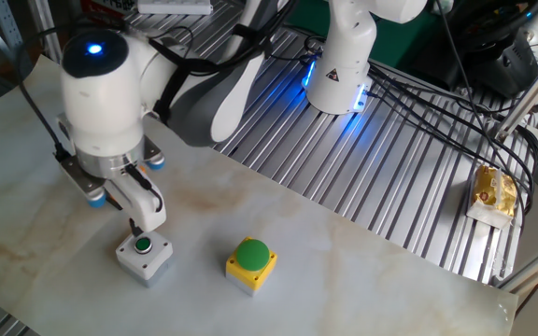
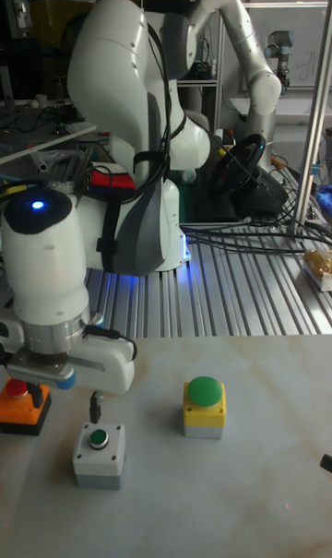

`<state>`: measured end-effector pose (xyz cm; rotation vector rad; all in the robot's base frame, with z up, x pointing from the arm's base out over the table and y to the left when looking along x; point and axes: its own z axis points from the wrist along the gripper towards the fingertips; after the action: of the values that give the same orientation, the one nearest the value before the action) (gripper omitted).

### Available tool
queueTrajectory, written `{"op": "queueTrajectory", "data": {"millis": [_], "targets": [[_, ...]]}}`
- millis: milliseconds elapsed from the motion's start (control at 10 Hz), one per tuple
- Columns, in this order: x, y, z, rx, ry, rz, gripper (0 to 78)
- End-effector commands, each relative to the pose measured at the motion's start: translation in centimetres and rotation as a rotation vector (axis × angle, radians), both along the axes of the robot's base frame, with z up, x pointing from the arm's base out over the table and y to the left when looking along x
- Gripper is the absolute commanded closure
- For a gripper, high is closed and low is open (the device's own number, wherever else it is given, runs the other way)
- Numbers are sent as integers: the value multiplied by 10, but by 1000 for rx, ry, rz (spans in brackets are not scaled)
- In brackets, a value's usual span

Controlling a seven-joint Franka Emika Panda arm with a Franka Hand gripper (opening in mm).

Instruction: Press three buttons from left to right in sequence

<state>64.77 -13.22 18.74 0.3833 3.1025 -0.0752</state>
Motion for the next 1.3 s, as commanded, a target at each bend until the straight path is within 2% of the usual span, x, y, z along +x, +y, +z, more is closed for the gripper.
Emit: {"op": "queueTrajectory", "data": {"millis": [100,600,700,800,900,1000,1300], "targets": [[1,0,2,2,52,9,1],[1,0,2,2,37,6,1],[1,0,1,2,10,0,1],[1,0,1,3,1,-3,1],[1,0,0,8,-20,-20,1],[2,1,-2,8,-30,-31,1],[-2,3,-8,3,-32,-20,1]]}}
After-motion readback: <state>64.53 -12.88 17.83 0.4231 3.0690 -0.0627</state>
